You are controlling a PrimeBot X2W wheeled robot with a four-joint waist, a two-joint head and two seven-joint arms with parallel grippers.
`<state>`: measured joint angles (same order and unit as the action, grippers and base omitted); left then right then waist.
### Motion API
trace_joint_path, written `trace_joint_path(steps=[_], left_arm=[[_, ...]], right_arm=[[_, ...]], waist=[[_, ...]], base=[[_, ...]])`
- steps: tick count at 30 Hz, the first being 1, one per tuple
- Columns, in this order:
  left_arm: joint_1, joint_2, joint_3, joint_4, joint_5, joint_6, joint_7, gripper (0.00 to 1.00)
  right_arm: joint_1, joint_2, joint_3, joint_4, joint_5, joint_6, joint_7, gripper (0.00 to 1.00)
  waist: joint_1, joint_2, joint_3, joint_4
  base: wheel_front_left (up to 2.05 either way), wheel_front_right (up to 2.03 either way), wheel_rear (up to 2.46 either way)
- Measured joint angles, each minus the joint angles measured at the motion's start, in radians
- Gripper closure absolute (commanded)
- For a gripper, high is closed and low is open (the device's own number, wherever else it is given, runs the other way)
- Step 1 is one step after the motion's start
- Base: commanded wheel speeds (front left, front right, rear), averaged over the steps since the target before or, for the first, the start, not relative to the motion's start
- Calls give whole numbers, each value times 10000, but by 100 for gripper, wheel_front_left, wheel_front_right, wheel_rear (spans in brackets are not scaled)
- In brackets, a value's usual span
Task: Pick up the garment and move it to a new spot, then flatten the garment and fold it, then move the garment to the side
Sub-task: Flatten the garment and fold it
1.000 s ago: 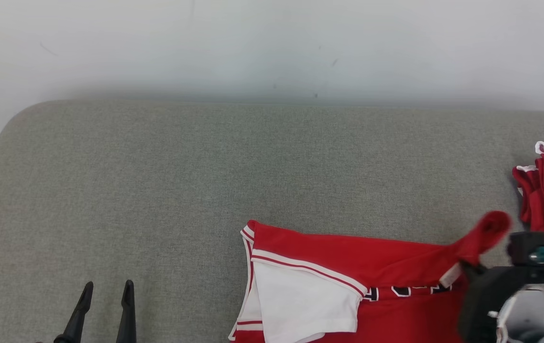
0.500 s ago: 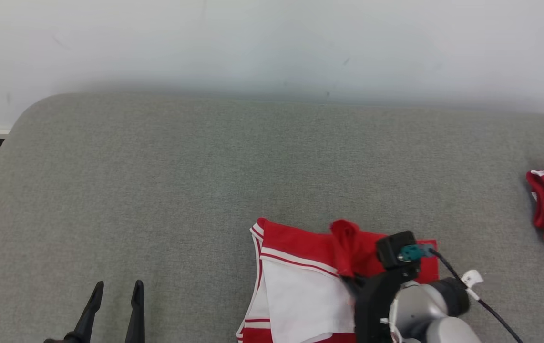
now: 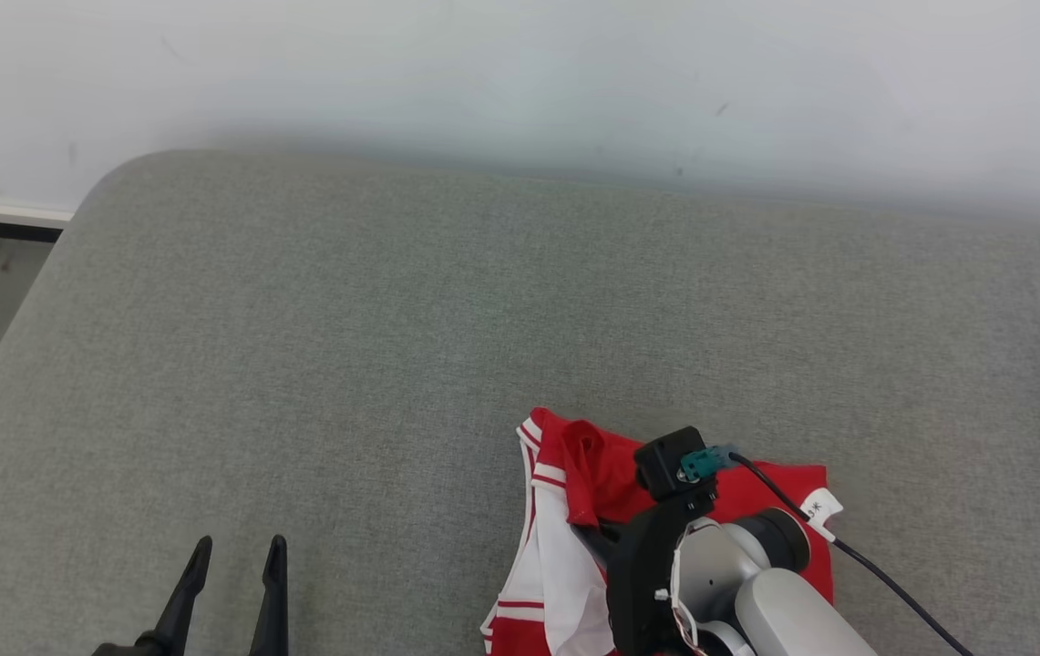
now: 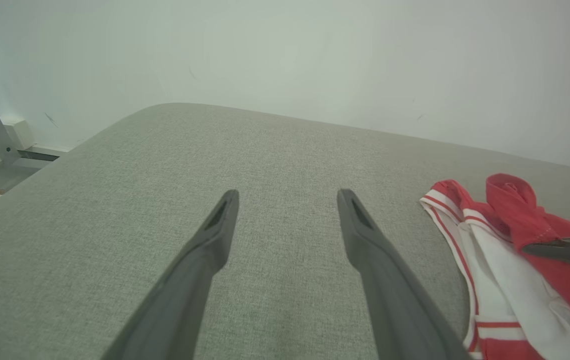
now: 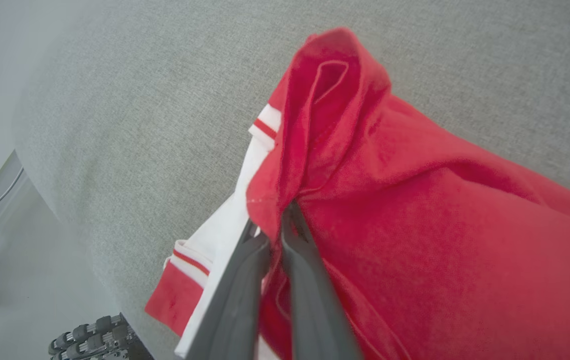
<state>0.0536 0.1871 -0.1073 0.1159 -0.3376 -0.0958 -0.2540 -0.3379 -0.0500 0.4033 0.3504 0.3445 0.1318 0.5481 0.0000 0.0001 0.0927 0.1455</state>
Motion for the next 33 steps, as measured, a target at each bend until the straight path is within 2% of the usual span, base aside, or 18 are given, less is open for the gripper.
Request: trace_joint_path(steps=[4, 5, 6, 12, 17, 18, 22, 26, 27, 28, 29, 33], left_arm=[[-173, -15, -23, 46, -2, -10, -13, 0], [-177, -21, -23, 73, -2, -10, -15, 0], [-178, -36, -15, 117, -17, -8, -29, 0], [-167, -31, 107, 182, -44, 35, -46, 0], [-130, -21, 180, 105, -44, 75, -56, 0], [-130, -21, 180, 105, -44, 75, -56, 0], [-119, -38, 197, 58, -42, 79, -58, 0], [-113, -54, 182, 38, -42, 71, -59, 0], [-114, -58, 176, 38, -42, 65, -59, 0], [-116, -63, 173, 40, -42, 65, -59, 0], [-116, -63, 169, 40, -42, 61, -59, 0], [-128, -102, 171, 44, -42, 17, -75, 0]], right_arm=[[-410, 2, 238, 564, 391, 0, -355, 100], [-487, -4, 303, 654, 502, 0, -401, 85], [-529, 0, 372, 800, 836, 0, -552, 0], [-503, 10, 288, 196, 2075, 0, -1095, 0], [35, 13, -1220, -671, 901, 0, -1248, 0], [35, 13, -1220, -671, 901, 0, -1248, 0], [949, -10, -2709, -1406, -366, 0, -901, 0], [1680, -12, -3187, -1889, -968, 0, -495, 0], [1821, -12, -3137, -1990, -924, 0, -414, 52], [1949, -6, -3055, -2054, -930, 0, -332, 69], [2023, -6, -2926, -2079, -1039, 0, -276, 100], [2324, -4, -2232, -2025, -1064, 0, -94, 100]], waist=[[0, 0, 94, 114], [0, 0, 110, 136], [0, 0, 130, 162], [0, 0, 61, 67], [-2, -1, -33, -131], [-2, -1, -33, -131], [-1, 0, -72, -259], [-1, 0, -32, -305], [-1, 0, -17, -305], [-1, 0, -2, -304], [-1, 0, 12, -300], [-1, 0, 57, -260]], base=[[0, 0, 0], [0, 0, 0], [0, 0, 0], [0, 0, 0], [0, 0, 0], [0, 0, 0], [0, 0, 0], [0, 0, 0], [0, 0, 0], [0, 0, 0], [0, 0, 0], [0, 0, 0]])
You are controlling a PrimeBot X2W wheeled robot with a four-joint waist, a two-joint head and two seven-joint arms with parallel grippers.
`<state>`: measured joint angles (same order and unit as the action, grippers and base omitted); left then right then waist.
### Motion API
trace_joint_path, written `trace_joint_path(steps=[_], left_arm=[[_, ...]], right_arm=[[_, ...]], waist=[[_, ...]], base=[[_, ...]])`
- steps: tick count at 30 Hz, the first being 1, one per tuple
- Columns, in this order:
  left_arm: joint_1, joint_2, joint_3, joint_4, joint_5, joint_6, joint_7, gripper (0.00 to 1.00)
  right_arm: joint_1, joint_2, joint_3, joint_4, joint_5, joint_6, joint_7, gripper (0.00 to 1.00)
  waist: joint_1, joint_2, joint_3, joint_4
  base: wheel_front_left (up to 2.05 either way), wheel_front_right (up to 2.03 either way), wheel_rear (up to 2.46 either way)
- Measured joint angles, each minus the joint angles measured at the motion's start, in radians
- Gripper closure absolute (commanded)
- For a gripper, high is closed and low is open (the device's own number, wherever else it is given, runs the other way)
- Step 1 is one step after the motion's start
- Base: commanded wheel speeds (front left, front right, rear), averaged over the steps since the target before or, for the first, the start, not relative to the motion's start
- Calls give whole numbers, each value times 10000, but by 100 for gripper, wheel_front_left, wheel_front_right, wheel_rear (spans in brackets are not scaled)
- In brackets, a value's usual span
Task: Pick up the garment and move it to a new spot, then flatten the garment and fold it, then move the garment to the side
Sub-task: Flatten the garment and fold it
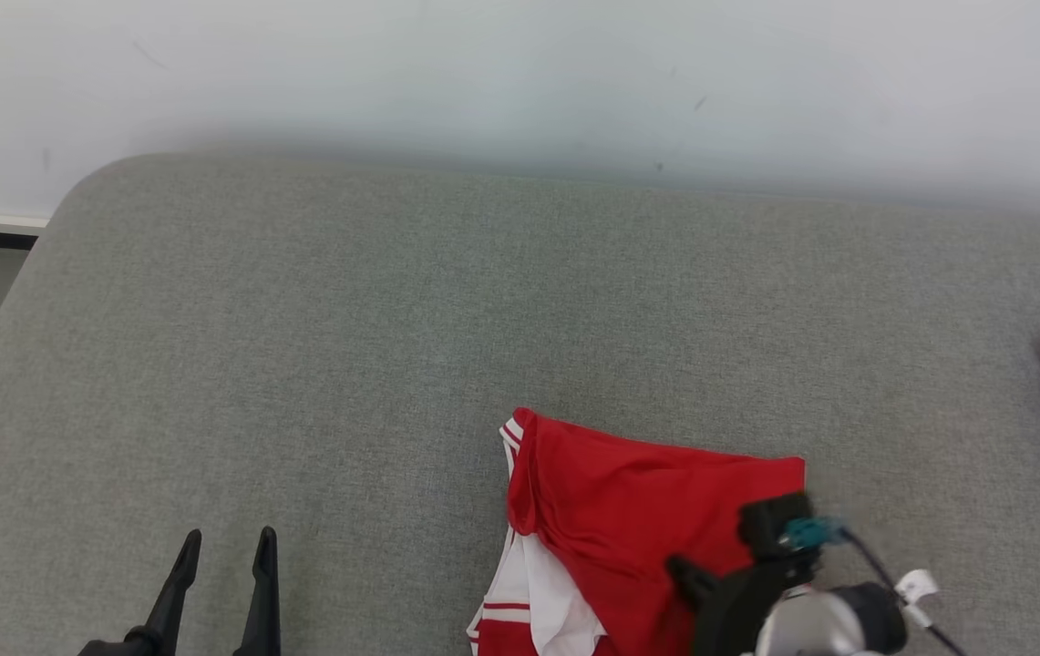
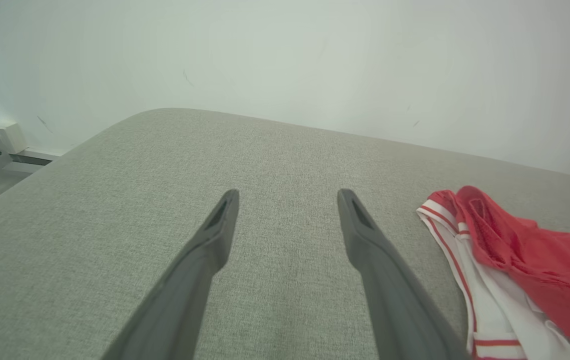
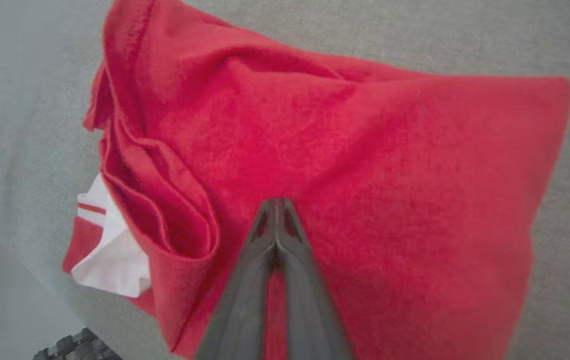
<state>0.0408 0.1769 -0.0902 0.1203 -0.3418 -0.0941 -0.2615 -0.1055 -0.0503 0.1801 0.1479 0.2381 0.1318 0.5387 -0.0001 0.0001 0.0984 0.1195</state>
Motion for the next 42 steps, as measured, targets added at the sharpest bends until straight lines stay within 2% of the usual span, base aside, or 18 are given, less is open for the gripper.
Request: trace_joint_path(steps=[12, 16, 17, 19, 20, 21, 25, 35, 38, 42], left_arm=[[-8, -19, 130, 52, 0, -44, -2, 0], [-8, -15, 188, 58, -2, -105, -10, 0], [-8, -19, 194, 59, -2, -113, -10, 0], [-6, -27, 199, 61, 0, -113, -10, 0], [-3, -31, 203, 63, 0, -115, -10, 0], [4, -35, 211, 63, 0, -115, -10, 0], [165, -59, 290, 42, -2, -96, -10, 0], [412, -119, 370, -174, -54, 150, -8, 0], [457, -127, 437, -290, -105, 236, -8, 0], [593, -125, 504, -311, -226, 238, -8, 0]], right_arm=[[-209, 8, 3214, 261, 715, 0, -25, 100], [-570, 6, 4297, 370, 1521, 0, -238, 100], [-803, 13, 4648, 374, 2063, 0, -500, 100], [-995, 15, 4730, 372, 2525, 0, -846, 100], [-1059, 15, 4638, 360, 2638, 0, -1047, 60], [-1111, 17, 4470, 359, 2723, 0, -1220, 0], [-1125, 8, 3114, 230, 2786, 0, -2155, 0], [216, 4, -1187, -696, 1442, 0, -4253, 0], [456, -8, -1985, -721, 1154, 0, -4709, 0], [602, 0, -2372, -679, 504, 0, -5018, 0]], waist=[[0, -1, -21, 125], [0, -1, -48, 109], [1, -1, -68, 107], [1, 0, -107, 99], [1, 0, -136, 91], [0, 0, -172, 83], [1, 0, -365, 16], [2, 0, -828, -547], [1, -1, -946, -773], [1, -1, -1080, -1055]], base=[[0, 0, 0], [0, 0, 0], [0, 0, 0], [0, 0, 0], [0, 0, 0], [0, 0, 0], [0, 0, 0], [0, 0, 0], [0, 0, 0], [0, 0, 0]])
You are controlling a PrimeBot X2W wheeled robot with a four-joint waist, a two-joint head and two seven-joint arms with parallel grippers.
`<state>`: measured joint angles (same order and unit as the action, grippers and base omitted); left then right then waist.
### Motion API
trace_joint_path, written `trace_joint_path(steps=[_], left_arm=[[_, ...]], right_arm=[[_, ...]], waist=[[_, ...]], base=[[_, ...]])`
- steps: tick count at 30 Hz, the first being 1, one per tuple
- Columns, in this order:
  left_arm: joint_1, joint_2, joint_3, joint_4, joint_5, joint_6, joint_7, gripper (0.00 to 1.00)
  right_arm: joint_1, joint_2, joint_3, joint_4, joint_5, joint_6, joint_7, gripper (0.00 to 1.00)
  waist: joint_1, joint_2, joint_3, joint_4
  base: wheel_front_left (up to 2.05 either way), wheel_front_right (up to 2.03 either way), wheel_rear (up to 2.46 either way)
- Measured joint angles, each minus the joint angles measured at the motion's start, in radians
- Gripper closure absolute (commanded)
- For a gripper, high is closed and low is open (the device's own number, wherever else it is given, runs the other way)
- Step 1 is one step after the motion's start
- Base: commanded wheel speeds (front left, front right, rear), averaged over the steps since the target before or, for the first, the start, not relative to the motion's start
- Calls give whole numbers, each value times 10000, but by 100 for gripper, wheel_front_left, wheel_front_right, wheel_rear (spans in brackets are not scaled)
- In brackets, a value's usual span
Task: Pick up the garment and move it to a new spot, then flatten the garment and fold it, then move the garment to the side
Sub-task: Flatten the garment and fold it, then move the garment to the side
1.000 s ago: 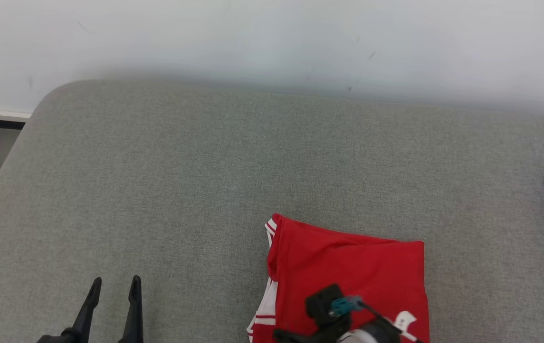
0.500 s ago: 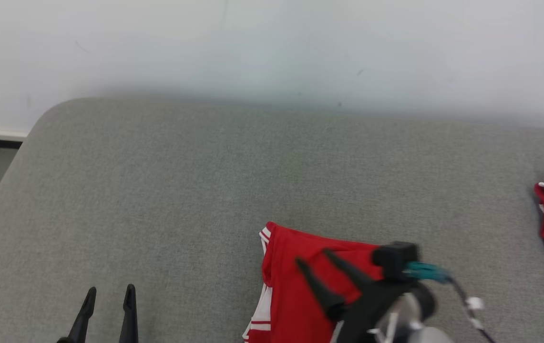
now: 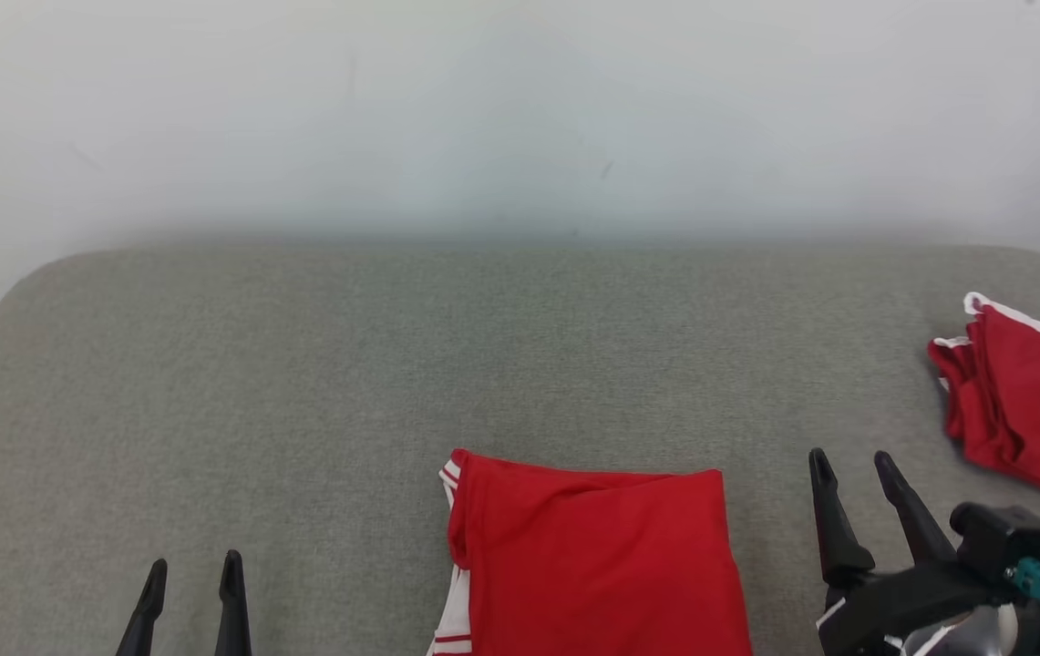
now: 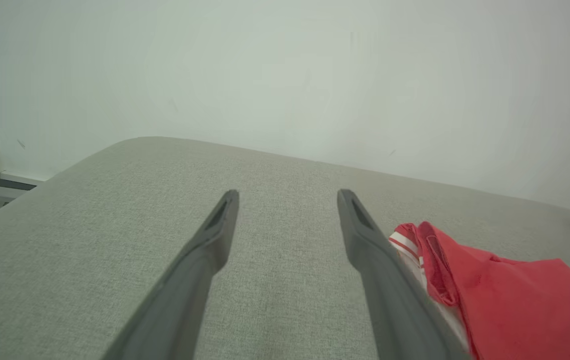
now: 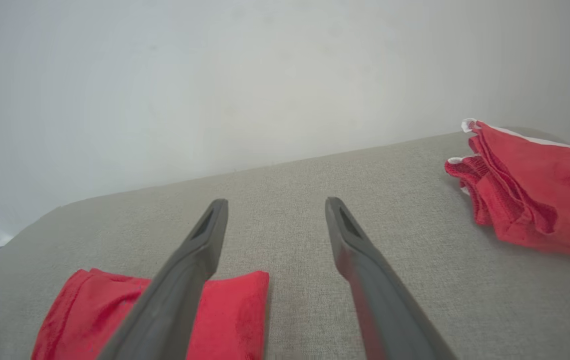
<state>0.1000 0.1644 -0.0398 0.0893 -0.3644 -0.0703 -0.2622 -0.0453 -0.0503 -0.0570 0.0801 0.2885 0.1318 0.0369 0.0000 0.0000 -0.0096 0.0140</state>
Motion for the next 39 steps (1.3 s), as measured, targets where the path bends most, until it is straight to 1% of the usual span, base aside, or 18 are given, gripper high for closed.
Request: trace_joint_path(steps=[5, 10, 14, 21, 33, 37, 39], left_arm=[[27, 0, 25, 17, -73, -13, 0, 0], [254, 73, 104, 194, -111, -15, 0, 0], [433, 98, 115, 383, -111, -13, 0, 0], [477, 104, 134, 604, -111, -15, 0, 0], [443, 102, 67, 619, -109, -4, -2, 0], [440, 105, 79, 548, -111, 17, -2, 0], [441, 117, 111, 508, -111, 86, -2, 0]], right_arm=[[270, 2, -291, 245, -872, 0, -443, 0], [505, 2, -362, 569, -1505, 0, -566, 0], [570, 6, -343, 688, -1783, 0, -537, 0], [663, 4, -385, 711, -1896, 0, -313, 0], [661, 6, -372, 642, -1628, 0, -176, 0], [638, 6, -337, 571, -1588, 0, 123, 0], [588, 8, -360, 516, -1569, 0, 514, 0]], waist=[[0, 0, -191, -218], [-1, 0, -393, -353], [0, 0, -507, -407], [0, 0, -610, -451], [-1, 0, -472, -380], [0, 0, -421, -333], [0, 0, -405, -317]], base=[[0, 0, 0], [0, 0, 0], [0, 0, 0], [0, 0, 0], [0, 0, 0], [0, 0, 0], [0, 0, 0]])
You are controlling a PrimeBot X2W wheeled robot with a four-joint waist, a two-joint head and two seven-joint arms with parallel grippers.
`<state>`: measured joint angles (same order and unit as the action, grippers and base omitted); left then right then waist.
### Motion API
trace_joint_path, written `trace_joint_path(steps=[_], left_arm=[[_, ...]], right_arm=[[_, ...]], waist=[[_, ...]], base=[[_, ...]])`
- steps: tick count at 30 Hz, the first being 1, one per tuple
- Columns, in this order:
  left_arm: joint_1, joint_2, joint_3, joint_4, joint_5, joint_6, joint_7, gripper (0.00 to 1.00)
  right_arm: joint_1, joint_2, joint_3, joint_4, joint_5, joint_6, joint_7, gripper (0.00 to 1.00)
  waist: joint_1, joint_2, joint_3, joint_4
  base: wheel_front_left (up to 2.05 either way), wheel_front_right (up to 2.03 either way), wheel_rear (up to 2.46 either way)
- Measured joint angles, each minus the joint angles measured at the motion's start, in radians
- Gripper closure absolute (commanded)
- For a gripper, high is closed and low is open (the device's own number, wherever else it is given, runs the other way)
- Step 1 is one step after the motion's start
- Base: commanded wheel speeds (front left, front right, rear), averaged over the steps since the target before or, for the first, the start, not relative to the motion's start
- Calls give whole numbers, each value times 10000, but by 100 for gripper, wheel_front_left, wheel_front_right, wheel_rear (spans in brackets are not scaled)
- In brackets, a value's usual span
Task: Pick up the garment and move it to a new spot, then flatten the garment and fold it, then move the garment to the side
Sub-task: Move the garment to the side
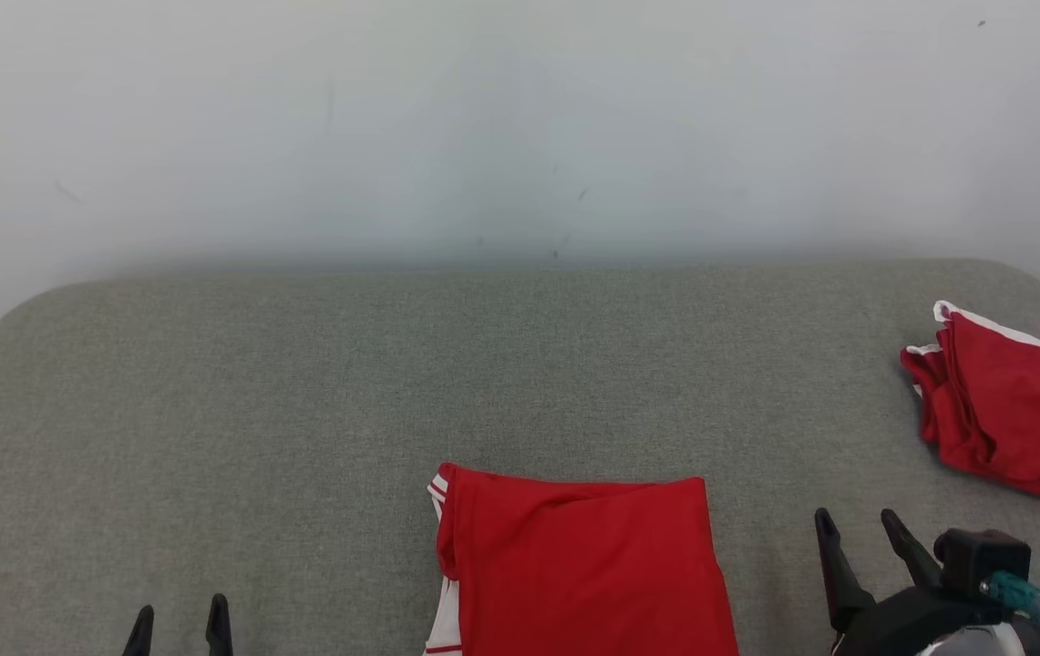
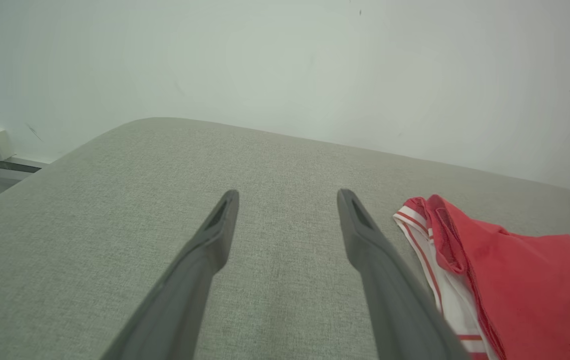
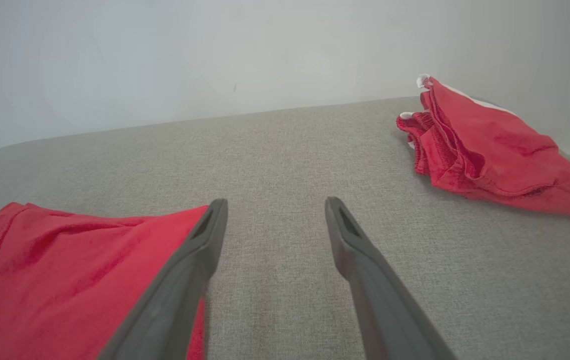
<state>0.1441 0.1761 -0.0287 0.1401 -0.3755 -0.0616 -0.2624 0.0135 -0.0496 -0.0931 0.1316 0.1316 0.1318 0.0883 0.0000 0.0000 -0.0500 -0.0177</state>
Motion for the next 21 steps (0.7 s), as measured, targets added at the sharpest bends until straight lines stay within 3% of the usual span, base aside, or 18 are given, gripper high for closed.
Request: trace_joint_path(steps=[7, 12, 17, 21], left_arm=[[11, 96, 82, -199, -2, 176, 17, 0], [4, 104, -46, -318, -2, 178, 79, 0], [-3, 102, -178, -426, 2, 184, 140, 0], [-95, 128, -224, -479, 2, 178, 171, 0]], right_arm=[[-921, -12, 244, -113, 738, 0, 3812, 0], [-1166, 0, 765, -265, 955, 0, 5845, 0], [-1203, 2, 945, 19, 796, 0, 6692, 0], [-1533, -10, 683, 483, 314, 0, 6771, 0]], waist=[[0, 0, 105, 11], [0, 0, 211, 247], [0, 0, 430, 548], [2, 1, 710, 774]], base=[[0, 0, 0], [0, 0, 0], [0, 0, 0], [0, 0, 0]])
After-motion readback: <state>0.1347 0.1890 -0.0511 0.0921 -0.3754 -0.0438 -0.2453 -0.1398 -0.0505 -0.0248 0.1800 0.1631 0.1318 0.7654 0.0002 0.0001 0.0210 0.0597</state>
